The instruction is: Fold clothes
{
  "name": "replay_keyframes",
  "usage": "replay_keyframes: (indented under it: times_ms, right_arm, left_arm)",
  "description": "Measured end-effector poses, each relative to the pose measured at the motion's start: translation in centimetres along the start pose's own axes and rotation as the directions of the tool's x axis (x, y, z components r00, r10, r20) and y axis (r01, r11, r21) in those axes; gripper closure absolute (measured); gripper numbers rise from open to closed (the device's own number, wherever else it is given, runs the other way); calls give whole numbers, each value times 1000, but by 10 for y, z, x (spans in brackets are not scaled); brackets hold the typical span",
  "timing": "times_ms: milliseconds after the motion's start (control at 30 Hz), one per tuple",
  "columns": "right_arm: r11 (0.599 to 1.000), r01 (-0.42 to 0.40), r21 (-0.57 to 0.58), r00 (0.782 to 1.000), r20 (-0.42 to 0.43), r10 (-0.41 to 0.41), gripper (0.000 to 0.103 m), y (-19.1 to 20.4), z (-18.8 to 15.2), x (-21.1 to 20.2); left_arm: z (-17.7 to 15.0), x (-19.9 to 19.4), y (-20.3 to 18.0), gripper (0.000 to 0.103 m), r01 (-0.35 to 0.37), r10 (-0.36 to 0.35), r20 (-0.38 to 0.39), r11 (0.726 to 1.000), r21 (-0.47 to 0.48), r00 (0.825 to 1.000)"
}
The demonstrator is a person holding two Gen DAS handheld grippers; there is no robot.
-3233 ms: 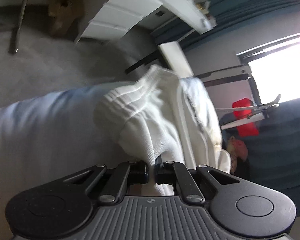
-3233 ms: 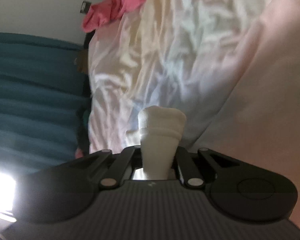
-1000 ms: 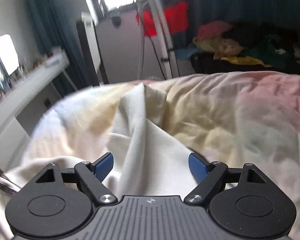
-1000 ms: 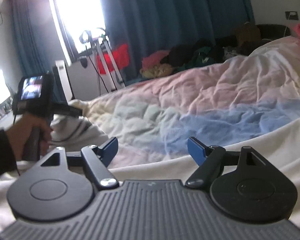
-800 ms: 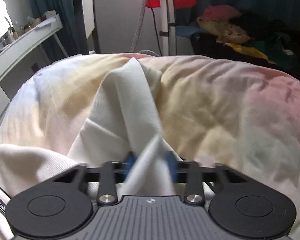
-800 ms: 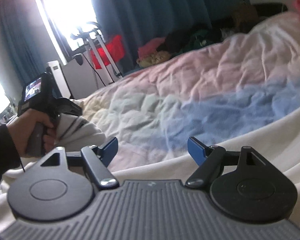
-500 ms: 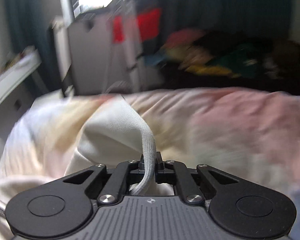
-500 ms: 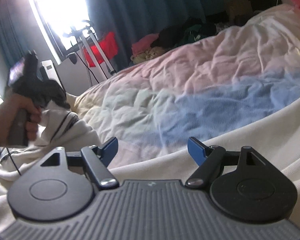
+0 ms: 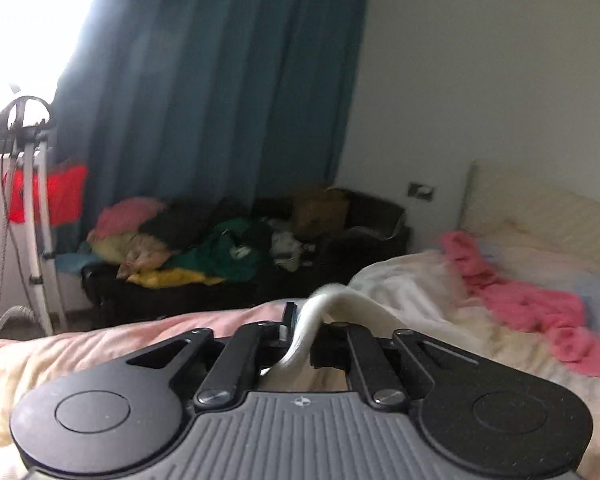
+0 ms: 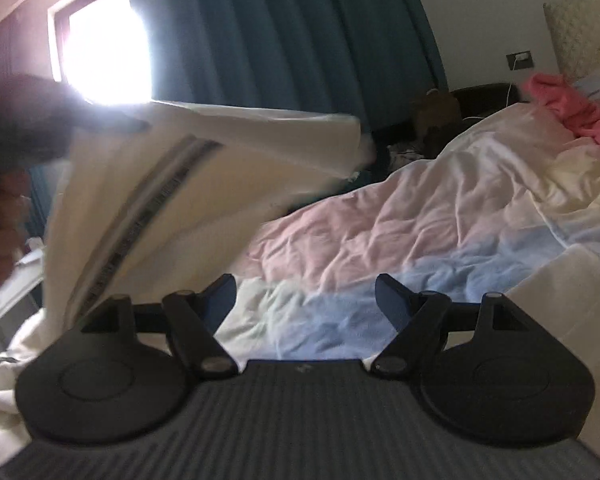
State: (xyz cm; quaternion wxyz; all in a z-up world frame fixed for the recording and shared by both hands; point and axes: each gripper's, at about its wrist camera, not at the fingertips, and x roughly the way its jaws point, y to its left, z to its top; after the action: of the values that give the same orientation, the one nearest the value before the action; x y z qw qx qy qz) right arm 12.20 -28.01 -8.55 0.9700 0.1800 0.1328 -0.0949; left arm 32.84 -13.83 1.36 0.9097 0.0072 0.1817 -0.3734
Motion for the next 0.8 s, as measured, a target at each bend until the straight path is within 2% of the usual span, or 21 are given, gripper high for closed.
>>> replay_keyframes:
  times_ms: [67,133,200,233,267,300,333,400,467,567,700,800]
  right_arm:
    - [1000,-10,-2,1000,-17,10,24,-1,-2,6]
    - [1000,-20,-4,999,-34,20,24,-3,-5,12]
    - [1000,-30,-5,998,-52,30,24,-4,-7,18]
    - [999,-35,-6,998,-60,35,24,-5,-9,21]
    - [999,-40,-7,997,-69,40,24,-6,-10,24]
    - [999,-43,-7,995,-87,43,24,-6,-12,29]
    - [999,-45,-6,993,-114,44,24,-7,-15,35]
    - [998,-60,15,984,-167,62,24,-9,-19,49]
    - [997,-76,4,980,-184,75,24,-6,-21,54]
    - [995,-85,-44,978,-195,75,25,2,-24,54]
    - [993,-99,-61,974,-210,85,27,9,-24,45]
    - [990,-102,-96,977,-199,81,28,16,-24,32]
  left_arm:
    - [-14,40,0,99,-50,52,-65,998,29,997]
    - [-33,82,0,98,-109,120,-124,990,87,985]
    - [-55,117,2,97,-194,211,-198,976,103,957]
    - [-64,131,3,94,-234,251,-235,967,101,939]
    - [-71,138,8,90,-247,259,-259,966,80,930]
    - [-76,139,12,78,-254,261,-265,965,59,928]
    - [-80,132,14,58,-266,268,-267,963,46,925]
    - [-84,110,18,40,-280,273,-261,960,10,926]
    - [-83,81,22,37,-284,267,-240,958,-38,933]
    - [-80,5,11,28,-344,332,-193,938,-36,923]
    - [-101,-94,-9,26,-438,416,-187,894,-93,890]
    - [-121,-151,-26,26,-495,461,-201,851,-177,864]
